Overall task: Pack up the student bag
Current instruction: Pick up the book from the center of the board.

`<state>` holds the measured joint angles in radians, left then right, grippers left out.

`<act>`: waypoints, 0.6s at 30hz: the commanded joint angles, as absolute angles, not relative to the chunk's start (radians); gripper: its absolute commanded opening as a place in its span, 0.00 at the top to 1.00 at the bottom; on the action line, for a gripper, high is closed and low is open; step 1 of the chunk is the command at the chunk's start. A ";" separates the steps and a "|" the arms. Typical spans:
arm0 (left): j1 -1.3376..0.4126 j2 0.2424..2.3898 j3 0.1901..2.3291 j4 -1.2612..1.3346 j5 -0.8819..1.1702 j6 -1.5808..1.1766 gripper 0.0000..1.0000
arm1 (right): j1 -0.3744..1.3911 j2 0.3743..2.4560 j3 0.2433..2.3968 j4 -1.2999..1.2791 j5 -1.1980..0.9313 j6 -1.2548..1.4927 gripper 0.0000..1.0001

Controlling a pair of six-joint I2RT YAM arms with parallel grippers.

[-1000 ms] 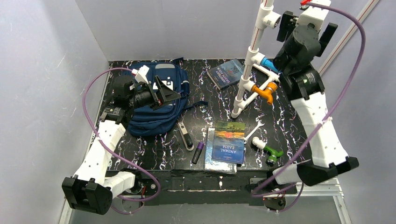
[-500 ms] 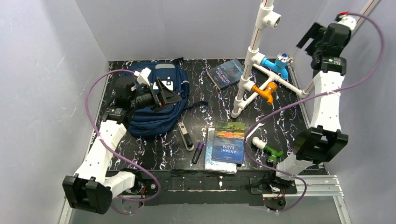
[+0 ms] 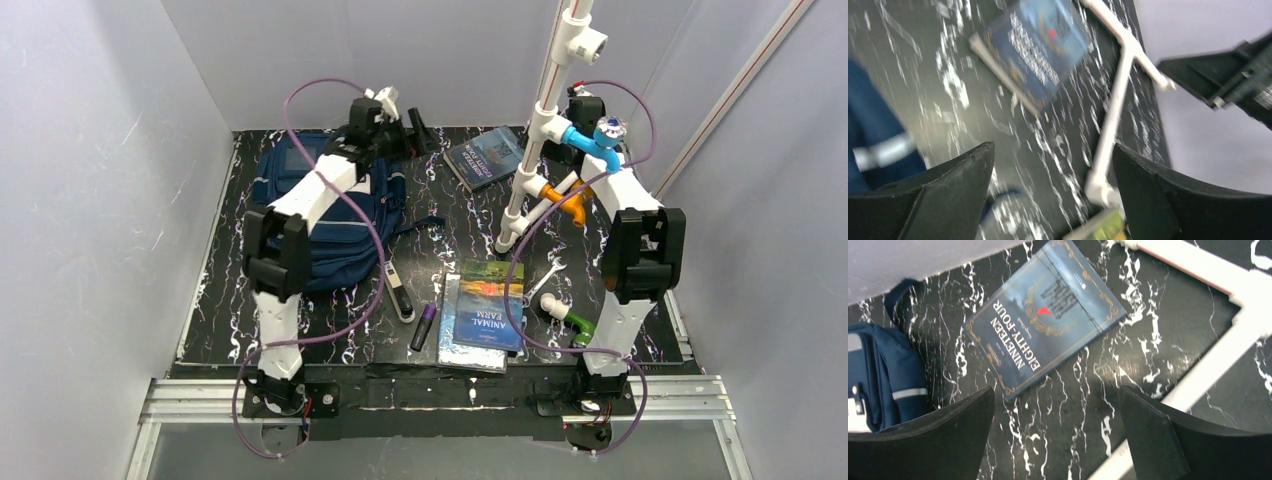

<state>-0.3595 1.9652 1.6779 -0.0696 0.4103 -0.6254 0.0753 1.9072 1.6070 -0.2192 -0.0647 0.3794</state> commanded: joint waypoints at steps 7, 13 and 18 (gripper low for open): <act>-0.417 2.431 2.237 0.044 0.200 -0.368 0.16 | 0.063 2.161 1.682 0.078 -0.095 0.463 0.00; -0.419 2.554 2.364 0.067 0.175 -0.392 0.15 | 0.060 2.180 1.662 0.208 -0.148 0.523 0.00; -0.419 2.498 2.301 0.060 0.172 -0.428 0.16 | 0.077 2.211 1.825 -0.026 -0.090 0.532 0.00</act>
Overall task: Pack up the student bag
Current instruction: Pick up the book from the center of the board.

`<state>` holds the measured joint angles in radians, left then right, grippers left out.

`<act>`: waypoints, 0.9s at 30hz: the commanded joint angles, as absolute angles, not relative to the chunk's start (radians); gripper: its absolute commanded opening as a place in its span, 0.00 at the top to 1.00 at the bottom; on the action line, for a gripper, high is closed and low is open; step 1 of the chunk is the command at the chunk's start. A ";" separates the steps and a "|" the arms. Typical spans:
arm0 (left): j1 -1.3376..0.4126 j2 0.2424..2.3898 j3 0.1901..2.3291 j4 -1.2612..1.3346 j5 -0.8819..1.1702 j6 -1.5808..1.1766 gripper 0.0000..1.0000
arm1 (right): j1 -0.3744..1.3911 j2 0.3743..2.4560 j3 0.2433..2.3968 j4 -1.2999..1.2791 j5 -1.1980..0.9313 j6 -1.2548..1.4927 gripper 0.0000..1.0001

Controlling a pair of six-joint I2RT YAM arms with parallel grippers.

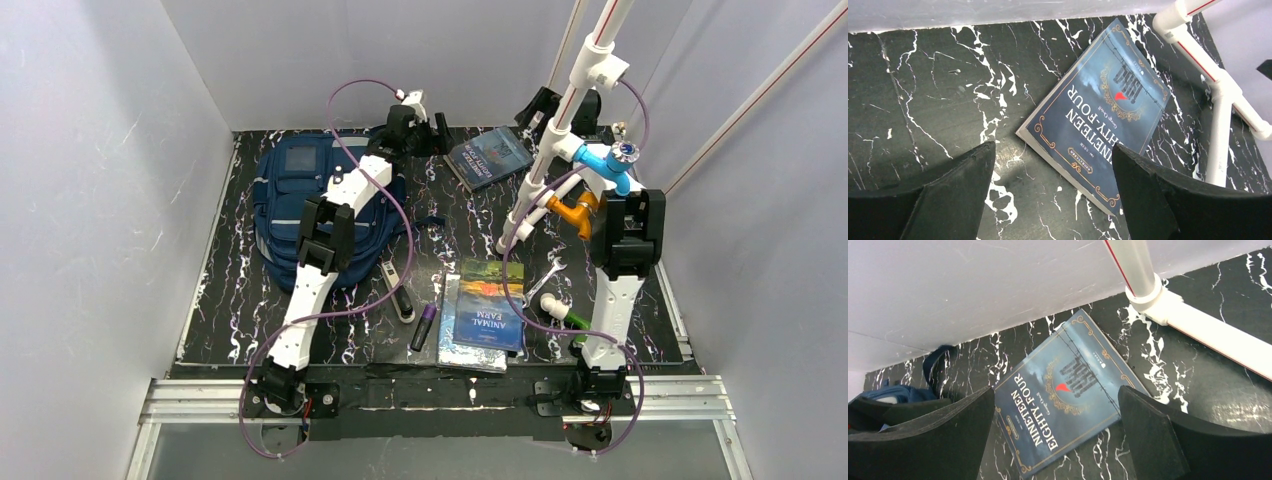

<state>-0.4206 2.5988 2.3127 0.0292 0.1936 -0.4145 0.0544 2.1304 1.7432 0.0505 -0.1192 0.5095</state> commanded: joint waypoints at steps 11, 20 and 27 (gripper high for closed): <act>-0.417 2.274 2.103 -0.109 0.157 -0.412 0.15 | 0.151 2.151 1.853 -0.135 -0.090 0.527 0.00; -0.398 2.173 2.101 -0.258 0.182 -0.420 0.14 | 0.176 2.232 2.073 -0.310 -0.134 0.577 0.00; -0.398 2.127 2.054 -0.252 0.238 -0.446 0.14 | 0.169 2.235 2.126 -0.291 -0.227 0.568 0.00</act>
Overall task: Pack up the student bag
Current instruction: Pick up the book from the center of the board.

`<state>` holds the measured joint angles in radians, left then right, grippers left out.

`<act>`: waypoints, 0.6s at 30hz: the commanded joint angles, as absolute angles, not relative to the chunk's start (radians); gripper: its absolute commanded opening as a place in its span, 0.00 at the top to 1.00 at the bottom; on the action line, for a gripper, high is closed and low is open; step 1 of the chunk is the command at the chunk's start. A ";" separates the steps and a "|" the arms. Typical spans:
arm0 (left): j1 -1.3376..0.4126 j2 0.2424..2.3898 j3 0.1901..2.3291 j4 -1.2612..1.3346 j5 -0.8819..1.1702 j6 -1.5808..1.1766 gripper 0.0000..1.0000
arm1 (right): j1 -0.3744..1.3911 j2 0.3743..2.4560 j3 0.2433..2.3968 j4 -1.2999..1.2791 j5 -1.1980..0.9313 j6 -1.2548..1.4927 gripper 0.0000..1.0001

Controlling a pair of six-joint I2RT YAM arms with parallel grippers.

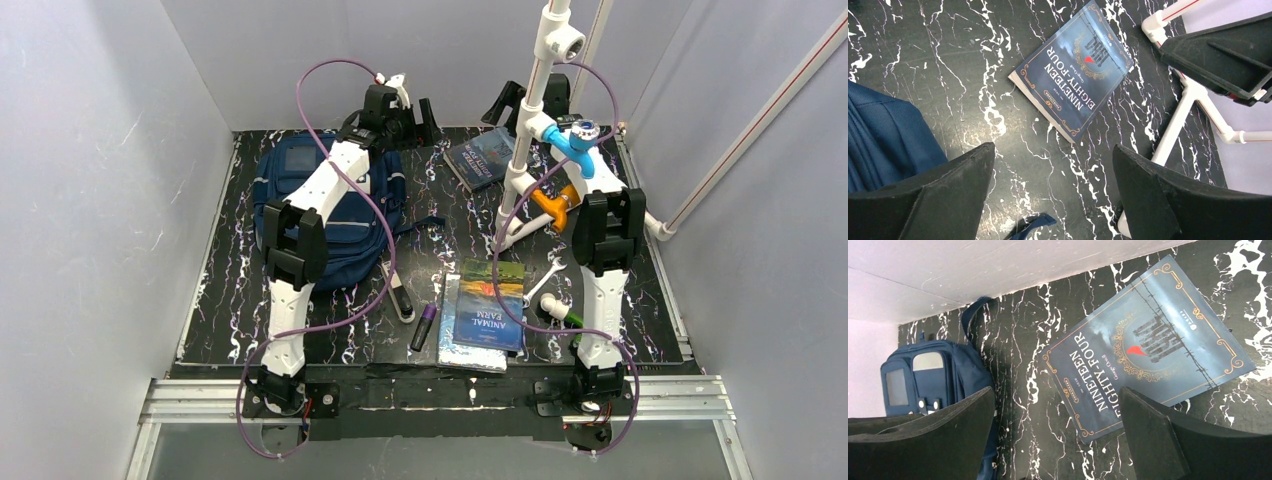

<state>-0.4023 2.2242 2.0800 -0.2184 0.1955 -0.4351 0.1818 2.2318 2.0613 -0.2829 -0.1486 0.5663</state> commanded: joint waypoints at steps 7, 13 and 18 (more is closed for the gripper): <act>-0.399 2.119 2.057 -0.259 0.278 -0.479 0.14 | 0.168 2.238 2.156 -0.301 -0.322 0.603 0.00; -0.398 2.104 2.043 -0.262 0.310 -0.501 0.14 | 0.131 2.133 2.066 -0.239 -0.303 0.674 0.00; -0.398 2.077 2.010 -0.262 0.326 -0.506 0.14 | 0.057 2.025 1.921 -0.161 -0.317 0.736 0.00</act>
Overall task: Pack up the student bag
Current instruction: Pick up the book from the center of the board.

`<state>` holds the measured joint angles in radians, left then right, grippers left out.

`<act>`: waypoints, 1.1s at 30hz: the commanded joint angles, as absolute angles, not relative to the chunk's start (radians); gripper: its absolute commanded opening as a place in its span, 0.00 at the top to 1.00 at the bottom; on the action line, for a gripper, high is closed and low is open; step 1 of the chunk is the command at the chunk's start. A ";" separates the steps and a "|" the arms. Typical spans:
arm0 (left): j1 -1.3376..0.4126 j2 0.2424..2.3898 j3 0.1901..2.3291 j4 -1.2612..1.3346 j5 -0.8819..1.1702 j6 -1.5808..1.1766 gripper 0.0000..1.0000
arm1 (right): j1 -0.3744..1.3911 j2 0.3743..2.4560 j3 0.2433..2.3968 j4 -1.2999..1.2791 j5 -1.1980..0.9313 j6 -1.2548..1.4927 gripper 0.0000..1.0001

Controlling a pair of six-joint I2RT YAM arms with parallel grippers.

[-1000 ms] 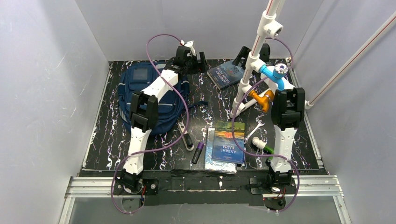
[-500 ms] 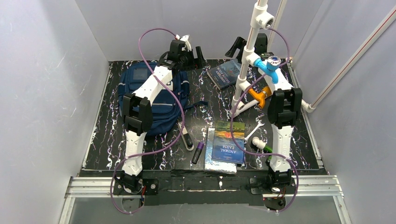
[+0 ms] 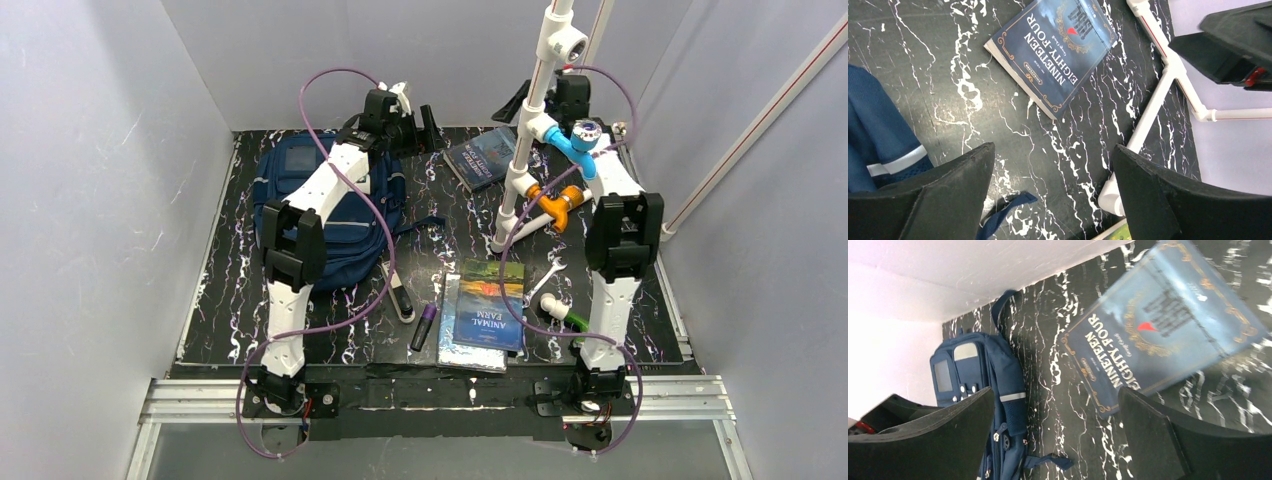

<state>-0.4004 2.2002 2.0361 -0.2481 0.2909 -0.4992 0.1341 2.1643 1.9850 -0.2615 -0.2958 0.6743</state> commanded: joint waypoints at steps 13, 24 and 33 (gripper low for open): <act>-0.397 2.017 1.940 -0.262 0.364 -0.520 0.14 | -0.048 1.803 1.677 -0.114 -0.328 0.801 0.00; -0.396 2.028 1.900 -0.141 0.385 -0.551 0.13 | -0.104 1.680 1.319 0.239 -0.367 0.954 0.00; -0.384 2.302 2.122 0.057 0.335 -0.581 0.15 | -0.105 1.835 1.259 0.487 -0.425 0.971 0.00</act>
